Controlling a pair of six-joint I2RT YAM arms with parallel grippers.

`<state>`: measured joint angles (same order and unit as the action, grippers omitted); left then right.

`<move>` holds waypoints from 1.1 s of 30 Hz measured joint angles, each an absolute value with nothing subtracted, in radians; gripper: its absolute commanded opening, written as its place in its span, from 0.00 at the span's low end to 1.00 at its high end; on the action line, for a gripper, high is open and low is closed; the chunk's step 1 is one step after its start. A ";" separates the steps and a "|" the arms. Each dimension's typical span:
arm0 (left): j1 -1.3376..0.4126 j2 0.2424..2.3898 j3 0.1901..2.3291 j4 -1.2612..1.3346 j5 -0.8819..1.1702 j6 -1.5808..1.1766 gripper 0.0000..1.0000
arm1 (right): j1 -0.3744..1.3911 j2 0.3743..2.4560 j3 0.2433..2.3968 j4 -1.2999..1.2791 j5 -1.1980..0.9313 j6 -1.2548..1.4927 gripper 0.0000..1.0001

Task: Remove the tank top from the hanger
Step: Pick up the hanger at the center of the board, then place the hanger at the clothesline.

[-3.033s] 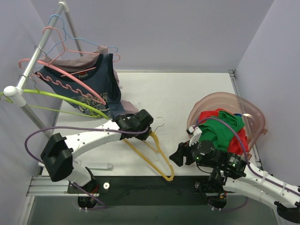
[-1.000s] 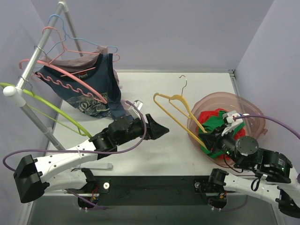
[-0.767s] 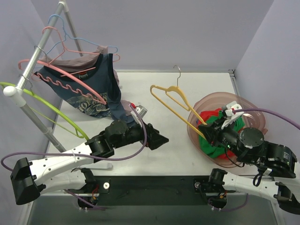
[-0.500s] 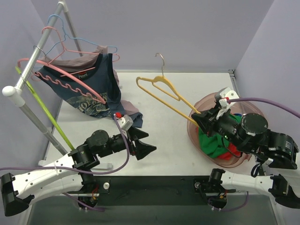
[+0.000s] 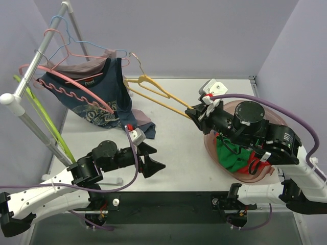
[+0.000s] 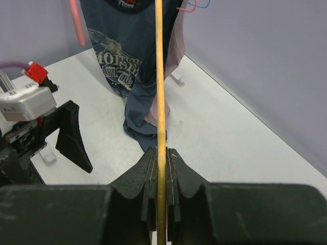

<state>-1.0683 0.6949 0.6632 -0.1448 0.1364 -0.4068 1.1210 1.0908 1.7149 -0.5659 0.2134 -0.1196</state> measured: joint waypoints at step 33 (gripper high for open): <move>-1.068 0.761 1.184 -0.446 0.173 -0.242 0.97 | 1.121 1.135 1.773 -0.458 0.142 -0.206 0.00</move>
